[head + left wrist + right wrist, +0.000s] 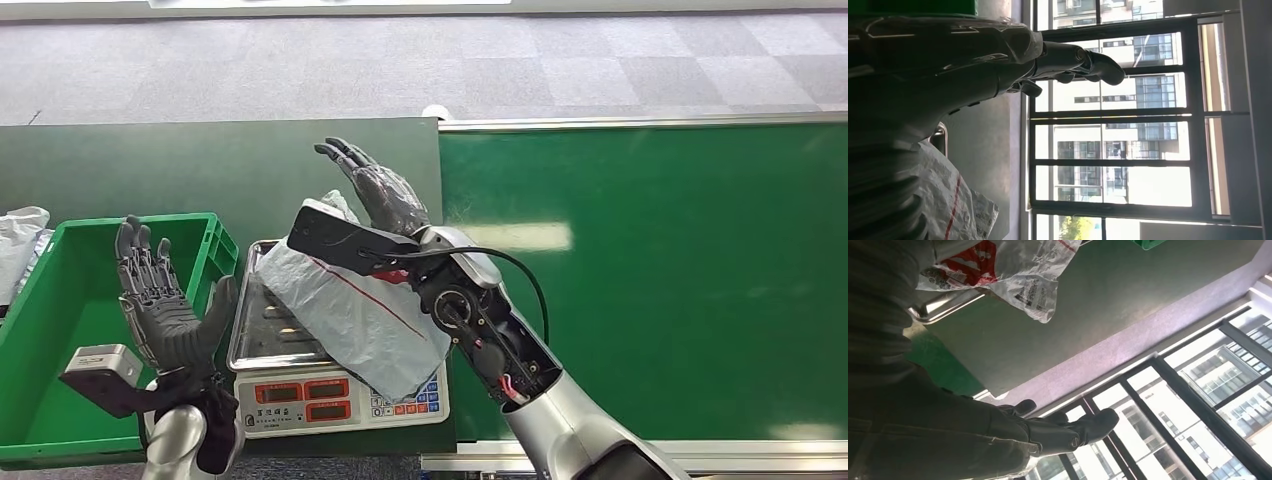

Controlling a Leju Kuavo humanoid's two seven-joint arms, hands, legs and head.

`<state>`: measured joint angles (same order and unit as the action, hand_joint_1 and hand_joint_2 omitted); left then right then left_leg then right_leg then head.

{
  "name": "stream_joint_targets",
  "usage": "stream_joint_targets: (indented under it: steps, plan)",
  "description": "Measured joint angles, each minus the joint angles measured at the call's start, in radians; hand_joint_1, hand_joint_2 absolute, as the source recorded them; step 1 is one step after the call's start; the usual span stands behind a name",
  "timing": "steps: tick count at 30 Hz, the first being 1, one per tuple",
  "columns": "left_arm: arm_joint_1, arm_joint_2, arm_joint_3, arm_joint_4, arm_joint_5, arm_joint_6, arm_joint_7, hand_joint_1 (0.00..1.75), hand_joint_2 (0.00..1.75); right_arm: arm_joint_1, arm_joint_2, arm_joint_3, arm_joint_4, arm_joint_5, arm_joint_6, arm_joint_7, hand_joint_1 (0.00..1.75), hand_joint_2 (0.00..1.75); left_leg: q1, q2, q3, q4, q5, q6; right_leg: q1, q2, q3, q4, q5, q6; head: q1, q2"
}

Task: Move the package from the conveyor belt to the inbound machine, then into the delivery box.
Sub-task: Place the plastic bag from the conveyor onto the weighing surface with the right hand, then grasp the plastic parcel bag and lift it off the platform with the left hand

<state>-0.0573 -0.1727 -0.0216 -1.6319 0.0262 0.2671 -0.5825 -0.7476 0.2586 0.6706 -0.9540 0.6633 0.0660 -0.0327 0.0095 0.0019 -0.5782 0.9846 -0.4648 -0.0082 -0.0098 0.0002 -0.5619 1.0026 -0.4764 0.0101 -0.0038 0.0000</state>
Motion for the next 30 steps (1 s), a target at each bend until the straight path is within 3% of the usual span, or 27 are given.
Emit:
stream_joint_targets:
  steps: [2, 6, 9, 12, 15, 19, 23, 25, 30]
  plan:
    - [0.012, -0.004, -0.001, -0.006, -0.015, -0.01, 0.002, 0.0, 1.75, 0.002, 0.0, -0.003, 0.0, 0.015, -0.064, -0.014, 0.0, 1.75, 0.0, 0.0, 0.0, 0.0, 0.0, 0.0, 0.0, 0.0, 0.0, 0.0, 0.0, 0.0, 0.0, 0.0]
    - [0.035, -0.013, -0.023, -0.019, -0.093, -0.033, 0.008, 0.0, 1.75, 0.043, -0.005, -0.038, -0.074, 0.086, -0.355, -0.068, 0.0, 1.75, 0.0, 0.0, 0.0, 0.0, 0.0, 0.0, 0.0, -0.001, 0.0, 0.0, 0.0, 0.0, 0.0, 0.0]
    - [0.032, -0.016, -0.051, -0.019, -0.17, -0.039, 0.029, 0.0, 1.75, 0.081, -0.019, -0.064, -0.146, 0.175, -0.483, -0.064, 0.0, 1.75, 0.0, 0.001, 0.001, 0.0, -0.001, 0.0, 0.0, 0.0, -0.001, -0.001, 0.0, 0.0, 0.0, 0.0]
    - [-0.01, -0.011, -0.094, 0.007, -0.323, -0.047, 0.082, 0.0, 1.75, 0.138, -0.036, -0.097, -0.204, 0.265, -0.609, -0.073, 0.0, 1.75, 0.0, -0.001, 0.001, 0.0, -0.001, 0.0, 0.0, -0.003, 0.0, -0.001, 0.0, 0.0, 0.0, 0.0]
    - [-0.093, -0.003, -0.134, 0.09, -0.463, -0.04, 0.133, 0.0, 1.75, 0.22, -0.058, -0.156, -0.254, 0.248, -0.718, -0.178, 0.0, 1.75, 0.0, -0.003, 0.002, 0.0, 0.0, 0.0, 0.0, -0.004, 0.001, -0.001, 0.0, 0.0, 0.0, 0.0]
    - [-0.219, 0.009, -0.17, 0.262, -0.641, 0.034, 0.177, 0.0, 1.75, 0.369, -0.079, -0.302, -0.348, 0.202, -0.759, -0.385, 0.0, 1.75, 0.0, -0.003, 0.003, 0.001, 0.0, 0.0, 0.0, -0.004, 0.002, -0.001, 0.0, 0.0, 0.0, 0.0]
    - [-0.312, 0.012, -0.205, 0.446, -0.787, 0.146, 0.226, 0.0, 1.75, 0.532, -0.105, -0.41, -0.437, -0.034, -0.745, -0.533, 0.0, 1.75, 0.0, -0.002, 0.002, 0.001, -0.001, 0.0, 0.0, -0.002, 0.002, -0.001, 0.0, 0.0, 0.0, 0.0]
    - [-0.339, 0.012, -0.22, 0.516, -0.816, 0.174, 0.235, 0.0, 1.75, 0.588, -0.116, -0.429, -0.461, -0.109, -0.74, -0.57, 0.0, 1.75, 0.0, 0.001, 0.001, 0.001, -0.001, -0.001, 0.0, 0.0, 0.001, -0.001, 0.0, 0.0, 0.0, 0.0]
    - [-0.373, 0.012, -0.241, 0.609, -0.823, 0.182, 0.239, 0.0, 1.75, 0.635, -0.133, -0.444, -0.491, -0.126, -0.74, -0.579, 0.0, 1.75, 0.0, 0.002, 0.001, 0.0, -0.002, -0.001, 0.0, 0.001, 0.0, -0.001, 0.0, 0.0, 0.0, 0.0]
